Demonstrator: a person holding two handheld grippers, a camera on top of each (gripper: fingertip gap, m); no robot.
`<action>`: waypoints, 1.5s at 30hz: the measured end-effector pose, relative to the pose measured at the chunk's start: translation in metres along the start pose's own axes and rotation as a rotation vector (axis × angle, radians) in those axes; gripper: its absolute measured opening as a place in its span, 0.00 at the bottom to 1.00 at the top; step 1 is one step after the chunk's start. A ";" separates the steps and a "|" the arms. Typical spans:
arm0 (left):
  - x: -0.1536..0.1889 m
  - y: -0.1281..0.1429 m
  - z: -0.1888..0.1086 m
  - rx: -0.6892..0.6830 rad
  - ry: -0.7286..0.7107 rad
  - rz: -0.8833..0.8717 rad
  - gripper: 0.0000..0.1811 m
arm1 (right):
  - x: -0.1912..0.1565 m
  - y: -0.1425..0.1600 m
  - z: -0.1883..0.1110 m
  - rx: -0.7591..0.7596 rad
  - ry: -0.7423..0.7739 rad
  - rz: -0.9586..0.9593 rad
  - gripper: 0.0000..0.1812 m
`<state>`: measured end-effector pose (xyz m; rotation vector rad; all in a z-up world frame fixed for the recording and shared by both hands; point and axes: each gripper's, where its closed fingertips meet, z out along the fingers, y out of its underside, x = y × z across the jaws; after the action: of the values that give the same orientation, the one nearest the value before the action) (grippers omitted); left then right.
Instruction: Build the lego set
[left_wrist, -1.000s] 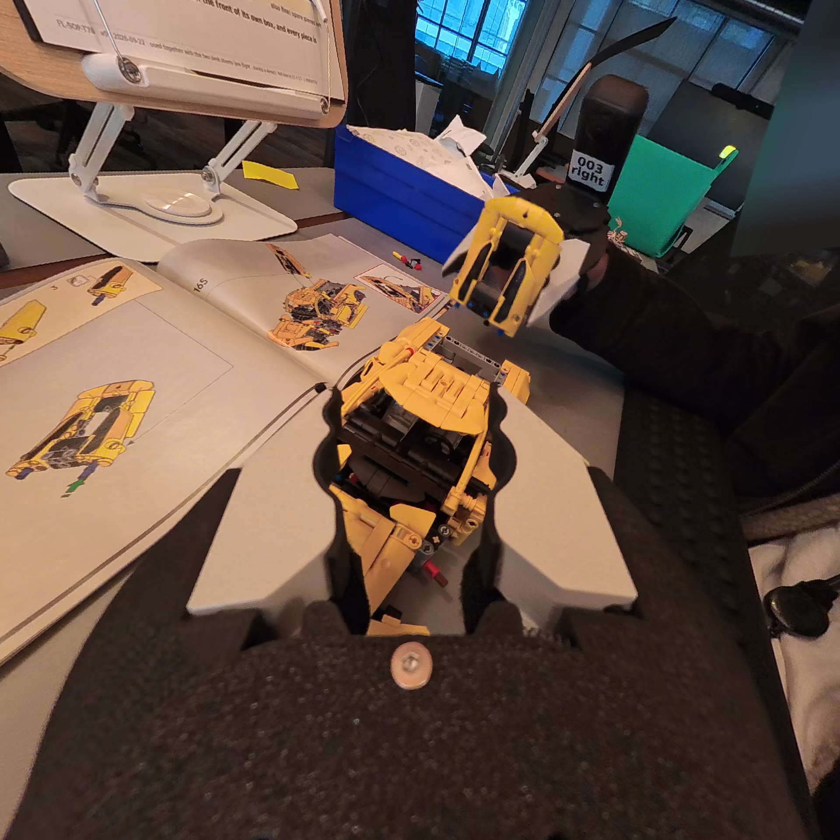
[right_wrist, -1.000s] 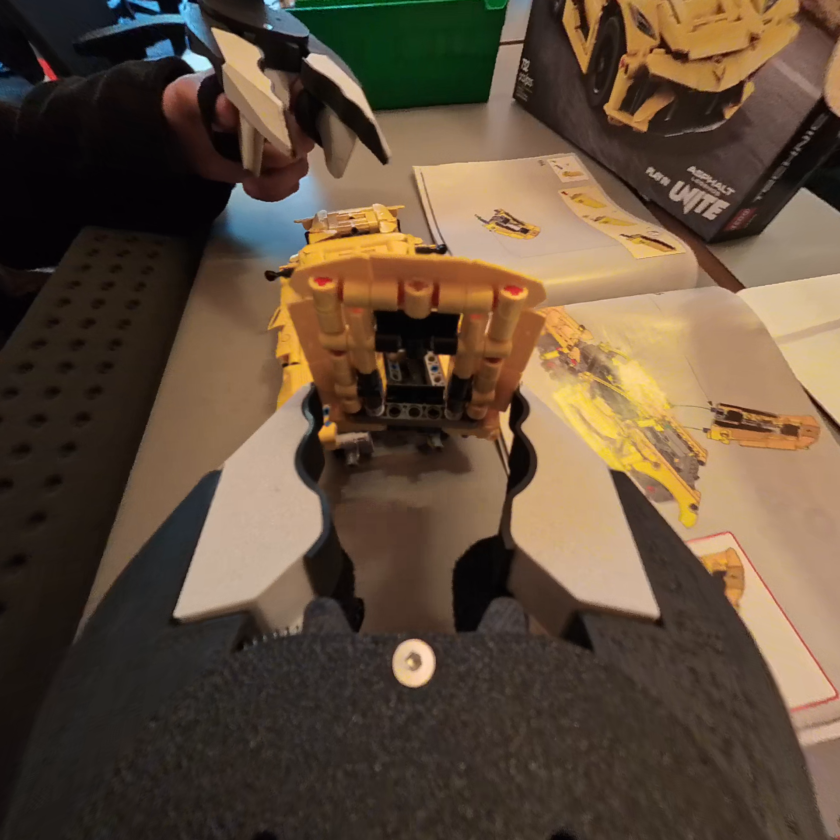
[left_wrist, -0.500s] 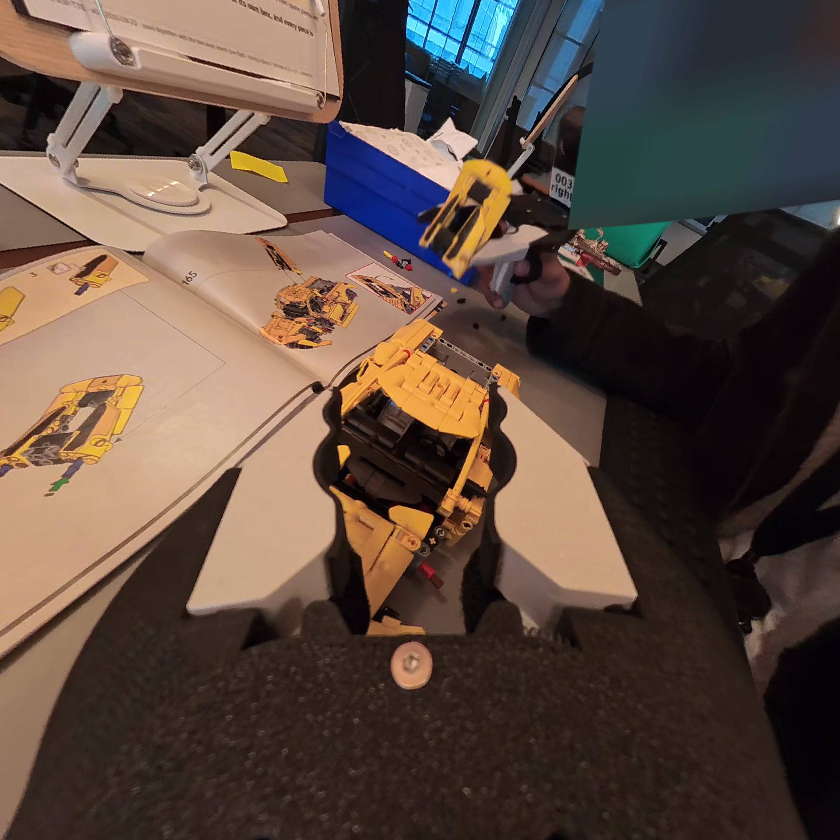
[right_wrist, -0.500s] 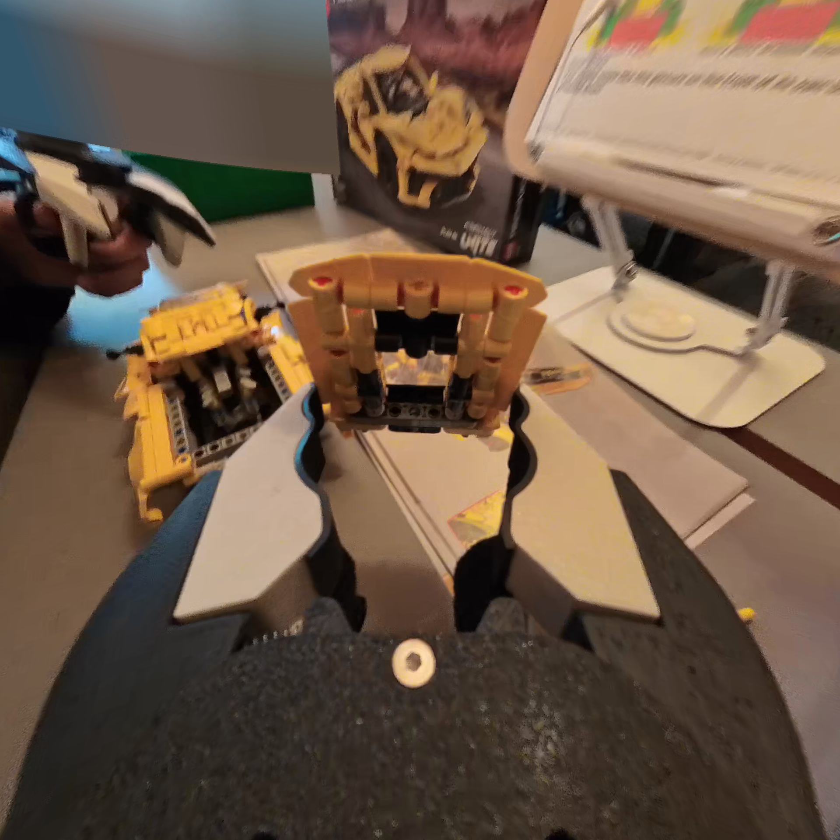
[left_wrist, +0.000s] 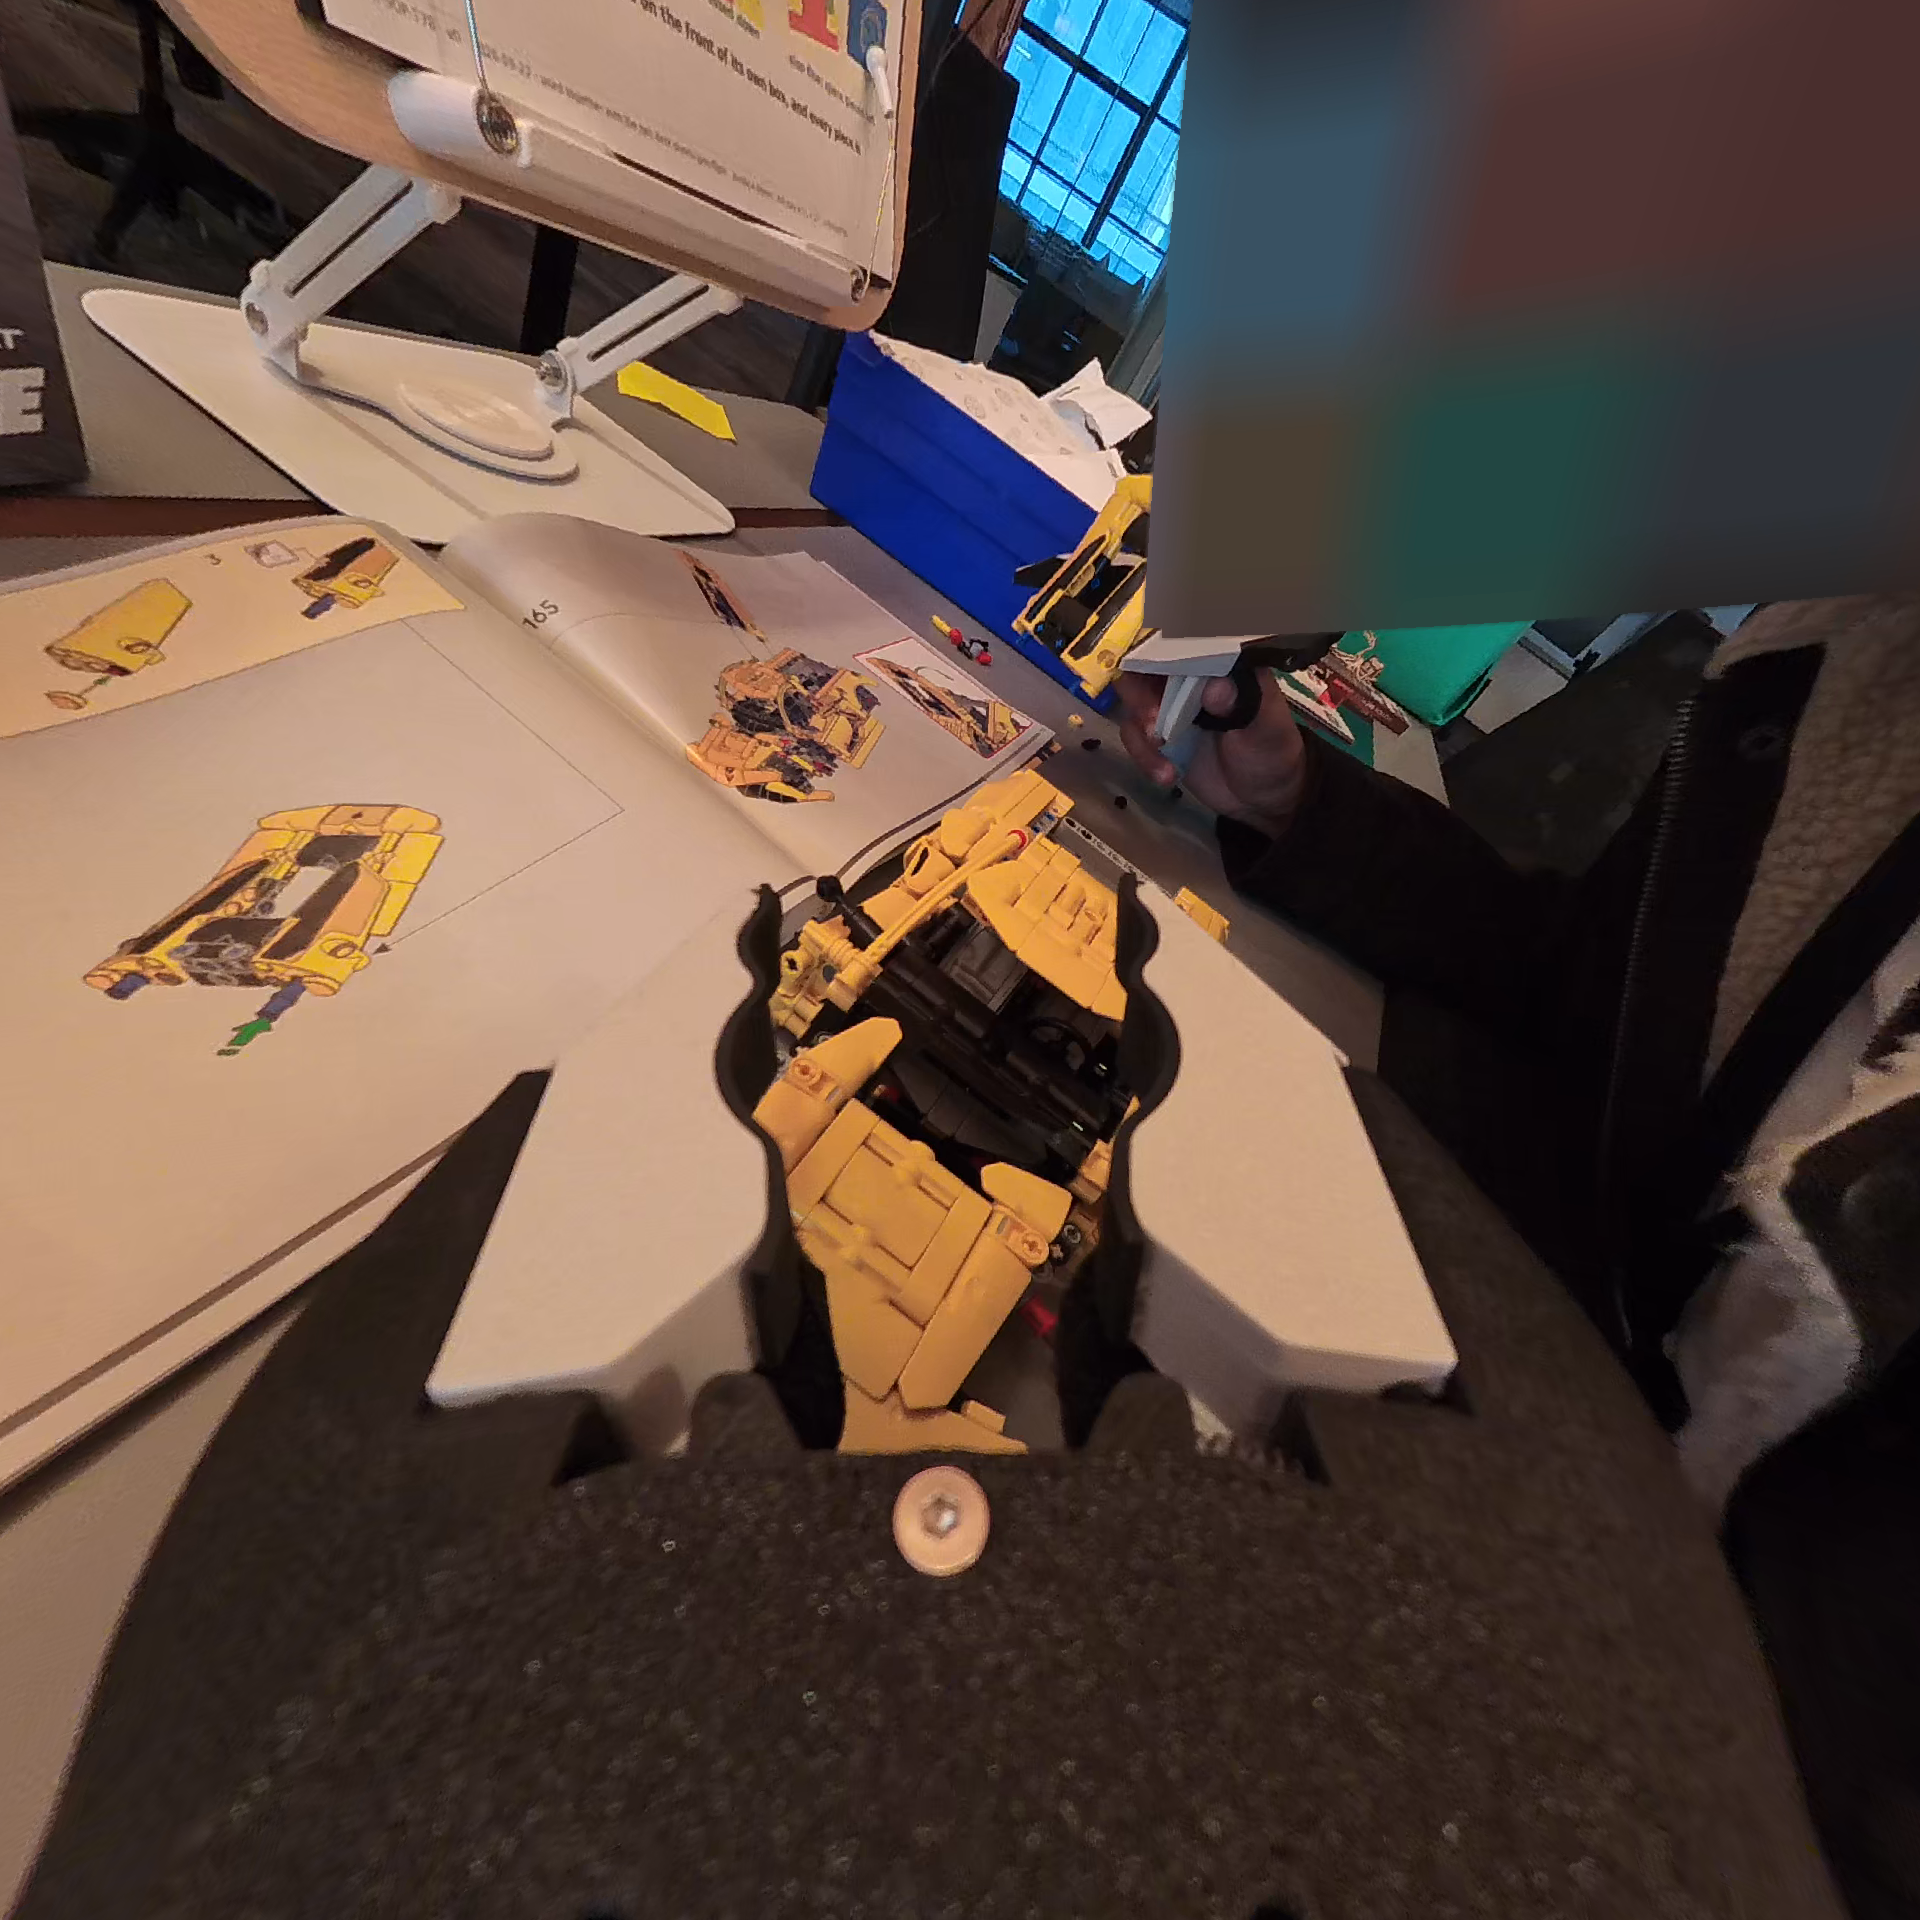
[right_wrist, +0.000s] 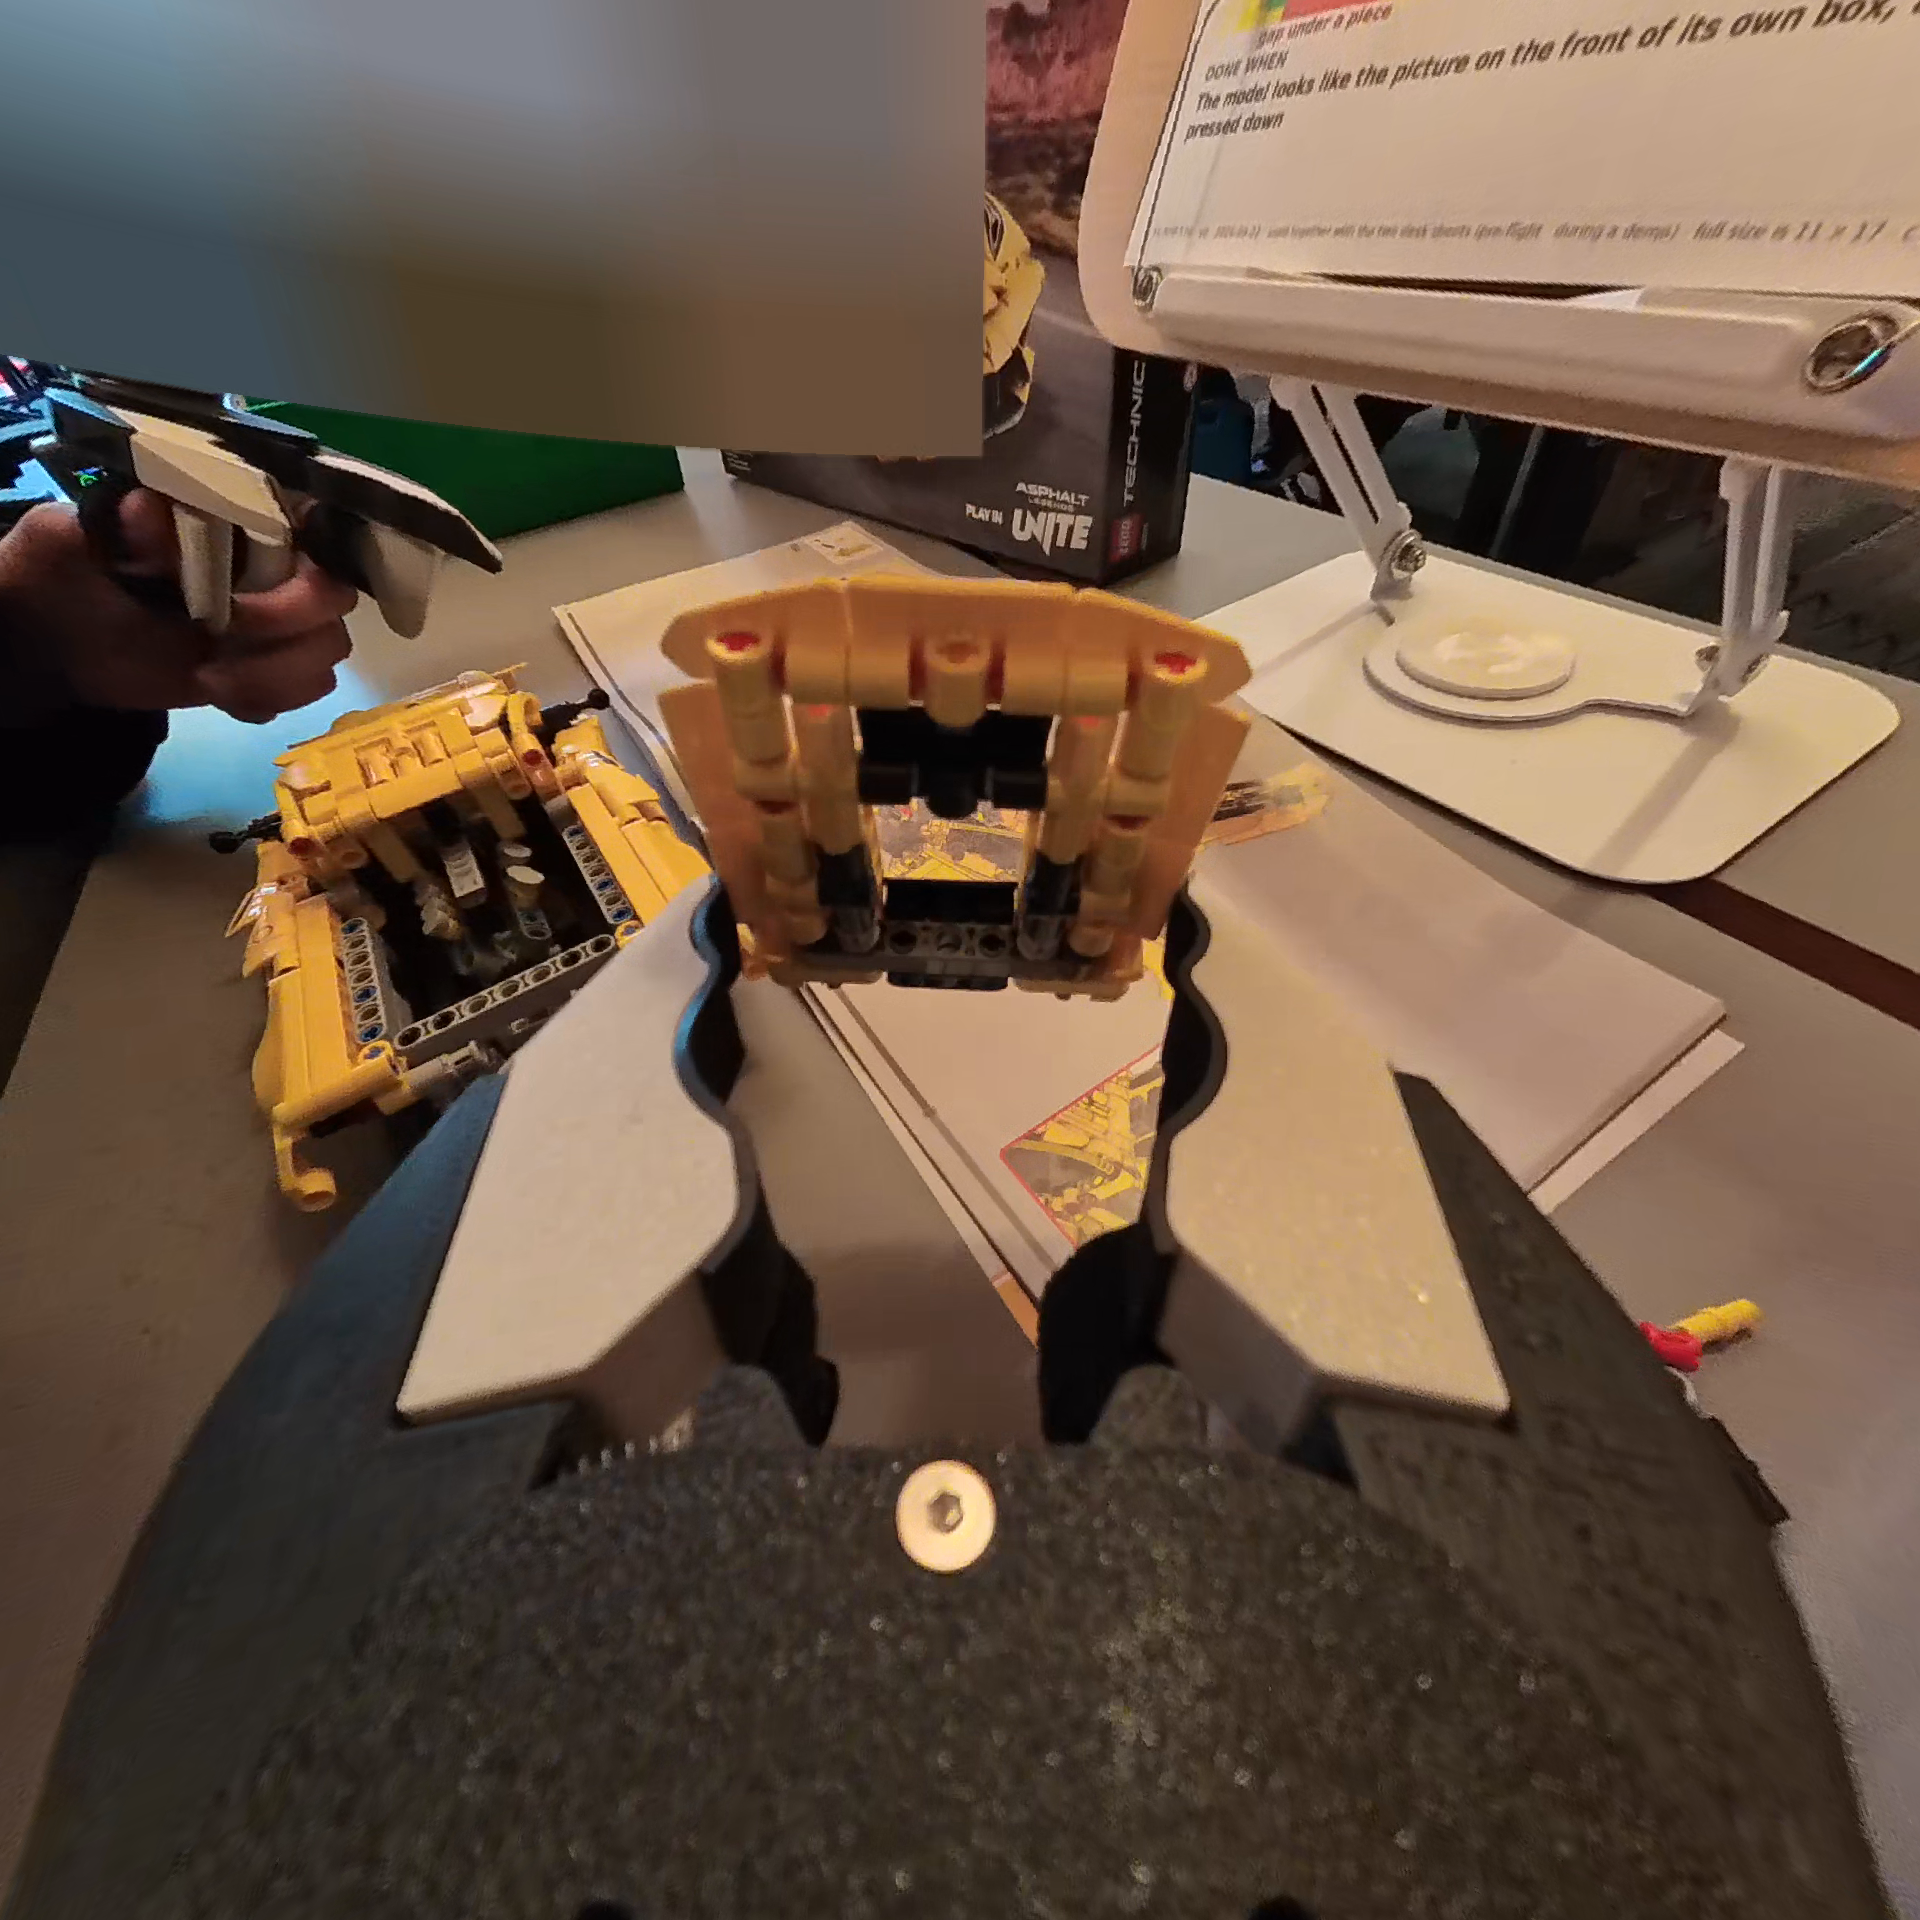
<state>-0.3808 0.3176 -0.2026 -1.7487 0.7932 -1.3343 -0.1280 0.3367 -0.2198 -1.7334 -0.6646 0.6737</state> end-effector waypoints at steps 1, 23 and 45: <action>0.000 0.000 0.000 -0.001 -0.001 0.004 0.35 | 0.000 -0.001 0.000 0.005 -0.001 0.001 0.45; 0.001 -0.003 -0.003 0.018 -0.031 0.042 0.35 | -0.006 -0.002 -0.001 0.024 -0.024 0.011 0.45; 0.010 -0.014 -0.015 0.088 -0.144 0.178 0.33 | -0.034 0.009 0.007 -0.069 -0.117 -0.040 0.45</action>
<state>-0.3927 0.3133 -0.1836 -1.6435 0.7780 -1.0965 -0.1554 0.3143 -0.2268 -1.7493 -0.8094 0.7359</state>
